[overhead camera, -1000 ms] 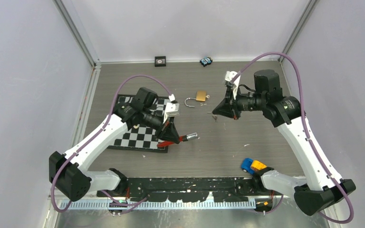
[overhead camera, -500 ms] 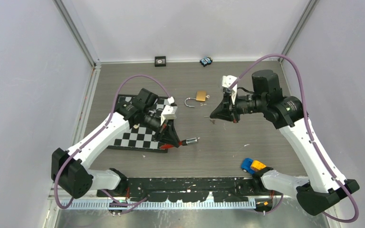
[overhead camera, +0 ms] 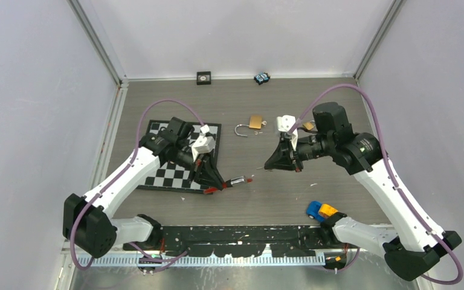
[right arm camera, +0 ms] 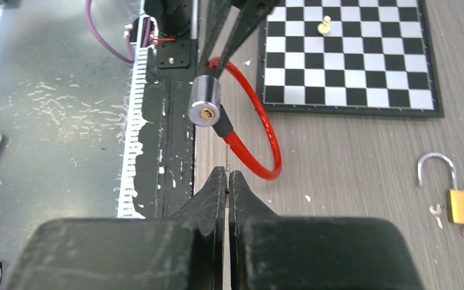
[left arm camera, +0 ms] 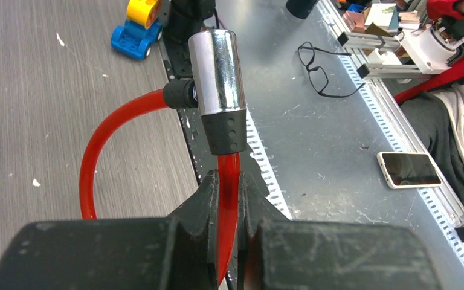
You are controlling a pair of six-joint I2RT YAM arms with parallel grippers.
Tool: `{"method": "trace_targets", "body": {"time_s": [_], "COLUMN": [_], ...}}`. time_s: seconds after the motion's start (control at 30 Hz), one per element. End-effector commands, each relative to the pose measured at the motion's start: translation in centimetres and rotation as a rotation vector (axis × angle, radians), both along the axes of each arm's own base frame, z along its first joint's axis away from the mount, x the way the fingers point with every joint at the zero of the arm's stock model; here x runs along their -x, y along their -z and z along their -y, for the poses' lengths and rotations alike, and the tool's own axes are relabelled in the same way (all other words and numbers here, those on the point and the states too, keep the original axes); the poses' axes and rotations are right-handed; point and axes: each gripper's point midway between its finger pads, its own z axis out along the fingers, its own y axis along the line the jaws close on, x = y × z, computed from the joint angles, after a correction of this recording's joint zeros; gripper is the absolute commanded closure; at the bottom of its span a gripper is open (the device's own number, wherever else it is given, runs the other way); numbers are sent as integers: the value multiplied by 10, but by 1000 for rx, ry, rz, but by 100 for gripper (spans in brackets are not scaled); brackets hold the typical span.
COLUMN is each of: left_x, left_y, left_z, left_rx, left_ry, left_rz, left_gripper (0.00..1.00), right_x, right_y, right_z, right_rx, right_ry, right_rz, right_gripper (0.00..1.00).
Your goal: Unlock with the key
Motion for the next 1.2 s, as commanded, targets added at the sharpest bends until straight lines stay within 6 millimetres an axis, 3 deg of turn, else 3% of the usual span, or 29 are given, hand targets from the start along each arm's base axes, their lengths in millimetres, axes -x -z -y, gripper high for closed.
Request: {"method": "trace_targets", "body": {"time_s": [0.0,0.4,0.73,1.17], "left_x": [7,1,-1,-4], "left_y": [-29,-30,-35,-33], "left_z": [-3,-20,-29,-34], "left_rx": [185,188,214,212], "left_ry": [56,-36,-80,-117], "left_rz": [69,114,134,152], "left_gripper": [100,100,100,100], "right_x": [4,-2,-1,-2], "right_y": [-7,-3,-7,4], "right_z": [-17,-35,-32,-27], "right_rx": [-21,18,15,29], "right_ry": [-68,-90,-81,-56], "right_rz": [25,14,36,33], "right_gripper": [99,99,99,99]}}
